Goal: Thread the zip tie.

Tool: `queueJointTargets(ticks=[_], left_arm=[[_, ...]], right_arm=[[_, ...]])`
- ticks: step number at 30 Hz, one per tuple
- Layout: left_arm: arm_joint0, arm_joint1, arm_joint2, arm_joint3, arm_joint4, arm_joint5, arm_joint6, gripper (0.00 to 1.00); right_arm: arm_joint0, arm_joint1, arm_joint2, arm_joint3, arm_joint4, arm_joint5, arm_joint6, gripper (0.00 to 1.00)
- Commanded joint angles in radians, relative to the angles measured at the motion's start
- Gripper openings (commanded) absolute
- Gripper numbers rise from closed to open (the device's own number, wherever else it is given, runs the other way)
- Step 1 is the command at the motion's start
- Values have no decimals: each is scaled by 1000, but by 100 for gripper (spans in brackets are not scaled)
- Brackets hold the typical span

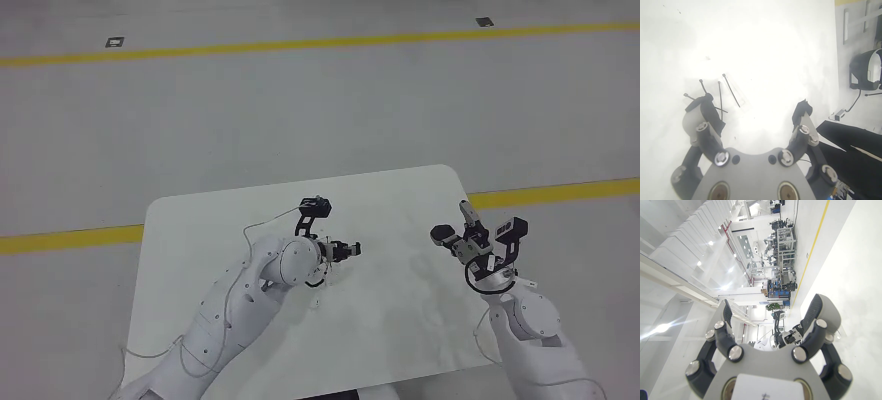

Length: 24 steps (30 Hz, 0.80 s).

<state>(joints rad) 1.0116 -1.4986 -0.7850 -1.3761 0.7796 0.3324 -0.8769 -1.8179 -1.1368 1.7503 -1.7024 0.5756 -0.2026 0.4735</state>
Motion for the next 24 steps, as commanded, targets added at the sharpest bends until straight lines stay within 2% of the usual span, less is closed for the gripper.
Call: queueJointTargets(ticks=[1, 2, 3, 4, 5, 6, 8, 14, 18, 24], left_arm=[[5, -1, 6, 6, 14, 8, 22, 100], [-1, -1, 2, 14, 23, 8, 21, 100], [-3, -3, 0, 19, 21, 8, 15, 93], [-6, -4, -2, 23, 22, 8, 9, 72], [-8, -7, -3, 29, 26, 8, 4, 66], [-9, -9, -4, 33, 30, 8, -1, 51], [-11, -13, -8, 39, 34, 8, -6, 43], [-12, -23, -17, 57, 35, 8, -24, 38], [-19, -33, -13, 88, 47, 8, -23, 33], [-33, -48, -10, 133, 63, 8, -16, 33]], right_arm=[[0, 0, 0, 0, 0, 0, 0, 100], [0, 0, 0, 0, 0, 0, 0, 100], [0, 0, 0, 0, 0, 0, 0, 100], [0, 0, 0, 0, 0, 0, 0, 100], [0, 0, 0, 0, 0, 0, 0, 100], [0, 0, 0, 0, 0, 0, 0, 100], [0, 0, 0, 0, 0, 0, 0, 100], [0, 0, 0, 0, 0, 0, 0, 100], [0, 0, 0, 0, 0, 0, 0, 100], [0, 0, 0, 0, 0, 0, 0, 100]])
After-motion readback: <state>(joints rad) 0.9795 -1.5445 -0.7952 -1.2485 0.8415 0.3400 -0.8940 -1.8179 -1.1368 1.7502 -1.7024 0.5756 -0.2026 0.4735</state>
